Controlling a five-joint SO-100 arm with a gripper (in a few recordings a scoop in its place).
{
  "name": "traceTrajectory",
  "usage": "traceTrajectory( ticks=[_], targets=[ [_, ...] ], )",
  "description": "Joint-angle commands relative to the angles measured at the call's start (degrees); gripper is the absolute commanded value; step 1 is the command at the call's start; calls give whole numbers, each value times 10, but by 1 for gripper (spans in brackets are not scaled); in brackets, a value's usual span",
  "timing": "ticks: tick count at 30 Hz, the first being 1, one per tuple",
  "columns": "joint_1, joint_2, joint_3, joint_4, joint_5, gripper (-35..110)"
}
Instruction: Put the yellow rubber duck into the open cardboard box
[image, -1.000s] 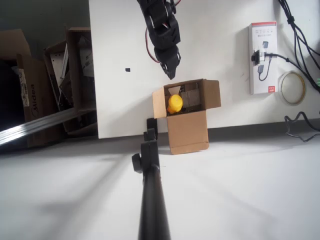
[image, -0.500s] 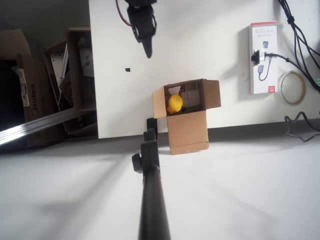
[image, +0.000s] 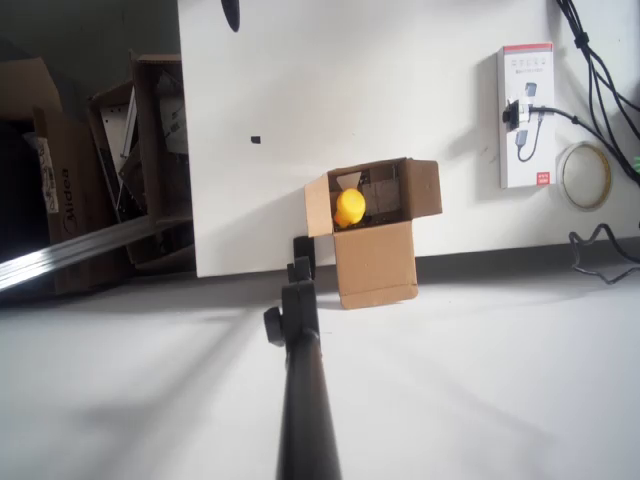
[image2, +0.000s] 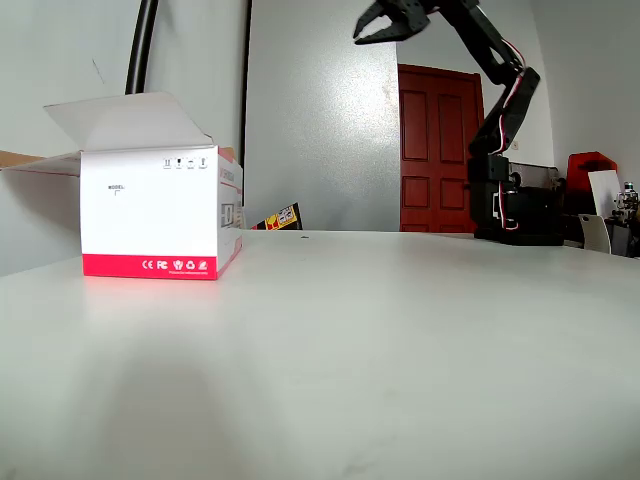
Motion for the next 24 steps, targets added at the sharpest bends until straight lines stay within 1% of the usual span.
traceTrajectory(
  ticks=[1,5,13,19,24],
  targets=[
    [13,87,79,-26,3,-1],
    [15,180,180,-69,0,-1],
    [12,247,268,-84,5,-1],
    [14,345,426,-143,0,-1],
    [21,405,525,-179,-2,-1]
  ],
)
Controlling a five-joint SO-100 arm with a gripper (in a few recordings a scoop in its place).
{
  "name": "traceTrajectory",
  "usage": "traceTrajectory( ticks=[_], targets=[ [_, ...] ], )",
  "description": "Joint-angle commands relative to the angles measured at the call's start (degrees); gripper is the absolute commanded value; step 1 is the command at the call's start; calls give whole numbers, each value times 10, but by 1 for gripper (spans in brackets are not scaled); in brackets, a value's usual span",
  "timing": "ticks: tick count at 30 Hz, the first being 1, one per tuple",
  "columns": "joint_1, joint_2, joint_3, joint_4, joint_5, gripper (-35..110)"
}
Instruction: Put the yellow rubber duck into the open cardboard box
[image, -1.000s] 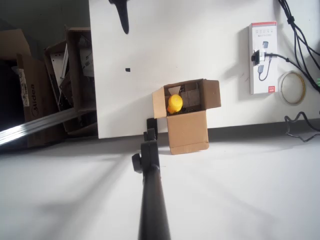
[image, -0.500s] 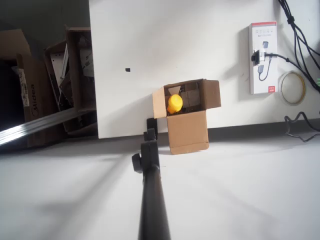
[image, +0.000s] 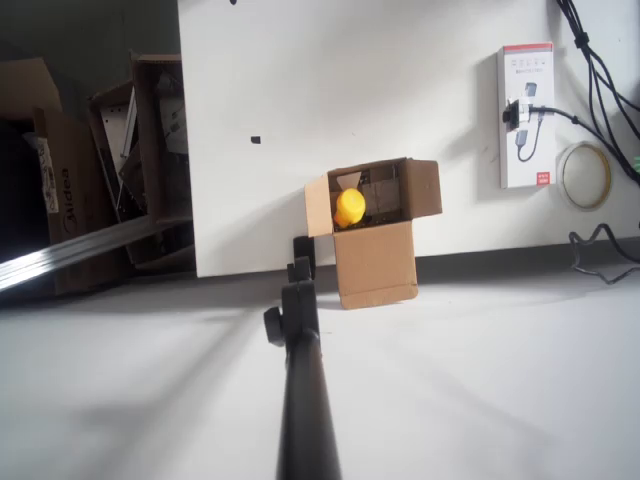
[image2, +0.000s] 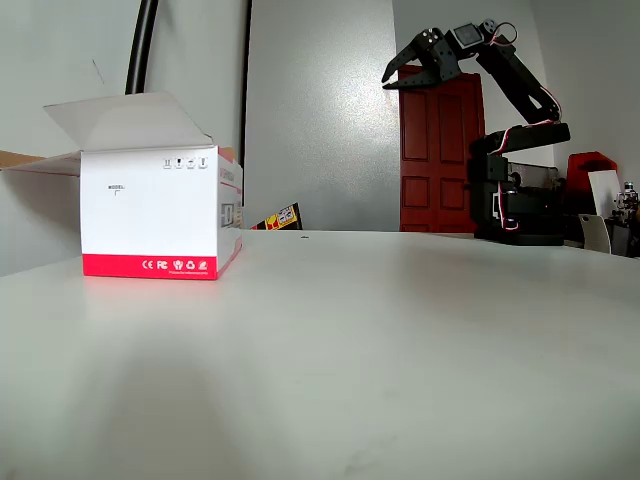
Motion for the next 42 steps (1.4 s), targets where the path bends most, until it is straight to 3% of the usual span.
traceTrajectory(
  ticks=[1,19,42],
  targets=[
    [9,40,56,-27,-2,-1],
    [12,200,310,-125,-6,-1],
    [-4,206,526,-175,-8,-1]
  ],
)
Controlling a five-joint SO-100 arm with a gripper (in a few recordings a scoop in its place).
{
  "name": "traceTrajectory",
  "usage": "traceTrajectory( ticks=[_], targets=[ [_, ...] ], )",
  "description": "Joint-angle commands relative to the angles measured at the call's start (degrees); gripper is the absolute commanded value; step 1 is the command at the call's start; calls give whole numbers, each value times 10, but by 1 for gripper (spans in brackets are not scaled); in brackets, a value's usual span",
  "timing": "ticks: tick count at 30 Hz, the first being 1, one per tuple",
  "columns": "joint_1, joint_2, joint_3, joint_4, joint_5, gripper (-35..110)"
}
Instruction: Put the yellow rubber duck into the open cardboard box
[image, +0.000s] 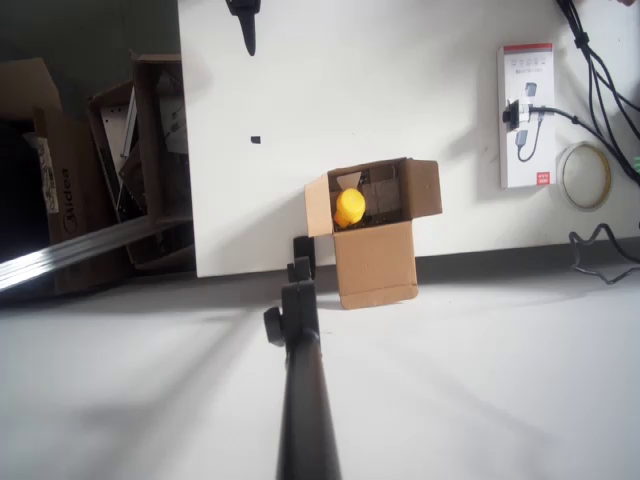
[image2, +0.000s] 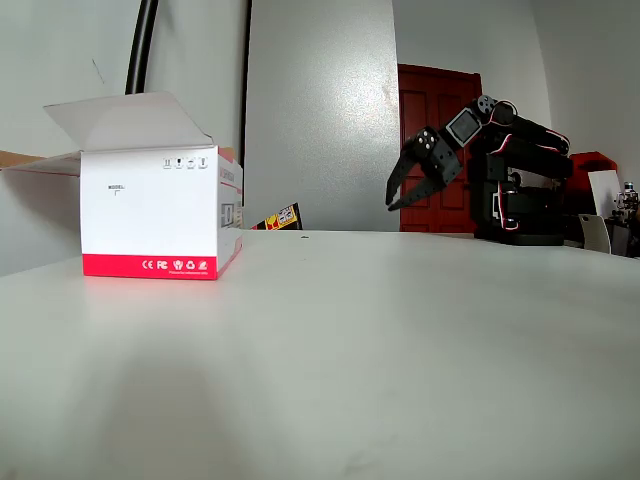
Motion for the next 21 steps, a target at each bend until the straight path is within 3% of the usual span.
traceTrajectory(
  ticks=[1,21],
  targets=[
    [-13,7,13,-11,-5,-1],
    [-11,9,31,-19,-16,-1]
  ],
)
